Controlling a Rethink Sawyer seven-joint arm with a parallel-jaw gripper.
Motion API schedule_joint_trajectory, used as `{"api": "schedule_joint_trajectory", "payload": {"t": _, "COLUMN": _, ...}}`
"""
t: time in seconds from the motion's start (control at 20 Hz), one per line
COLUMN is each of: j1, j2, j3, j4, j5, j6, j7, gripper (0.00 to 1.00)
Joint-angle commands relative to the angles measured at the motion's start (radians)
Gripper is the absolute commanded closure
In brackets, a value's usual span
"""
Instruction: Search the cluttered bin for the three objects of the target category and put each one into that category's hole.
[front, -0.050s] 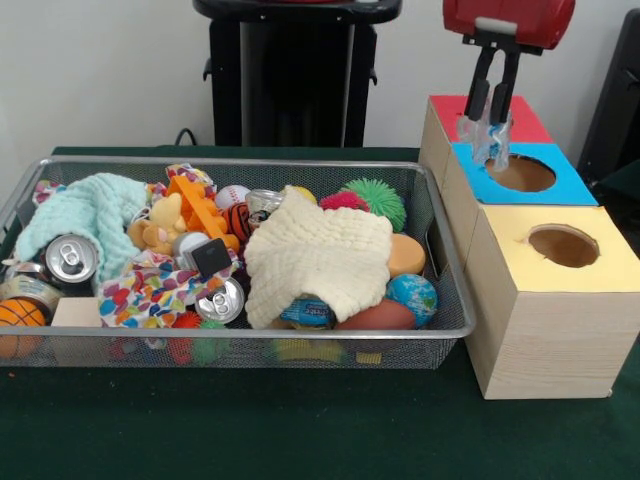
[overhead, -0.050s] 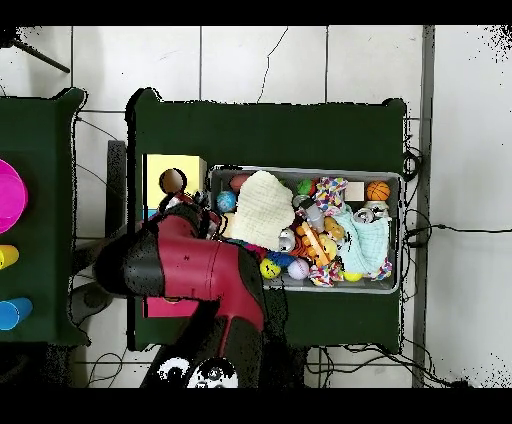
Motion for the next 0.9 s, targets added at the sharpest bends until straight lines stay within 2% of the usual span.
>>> {"api": "schedule_joint_trajectory", "payload": {"t": 0.05, "j1": 0.027, "j2": 0.037, "j3": 0.016, "j4": 0.130, "j5": 0.087, "j6": 0.082, "j7": 0.290, "gripper": 1.00}}
{"api": "schedule_joint_trajectory", "payload": {"t": 0.65, "j1": 0.094, "j2": 0.111, "j3": -0.001, "j4": 0.117, "j5": 0.181, "j6": 0.081, "j7": 0.301, "gripper": 1.00}}
{"api": "schedule_joint_trajectory", "payload": {"t": 0.9, "j1": 0.137, "j2": 0.158, "j3": -0.020, "j4": 0.080, "j5": 0.217, "j6": 0.087, "j7": 0.313, "gripper": 1.00}}
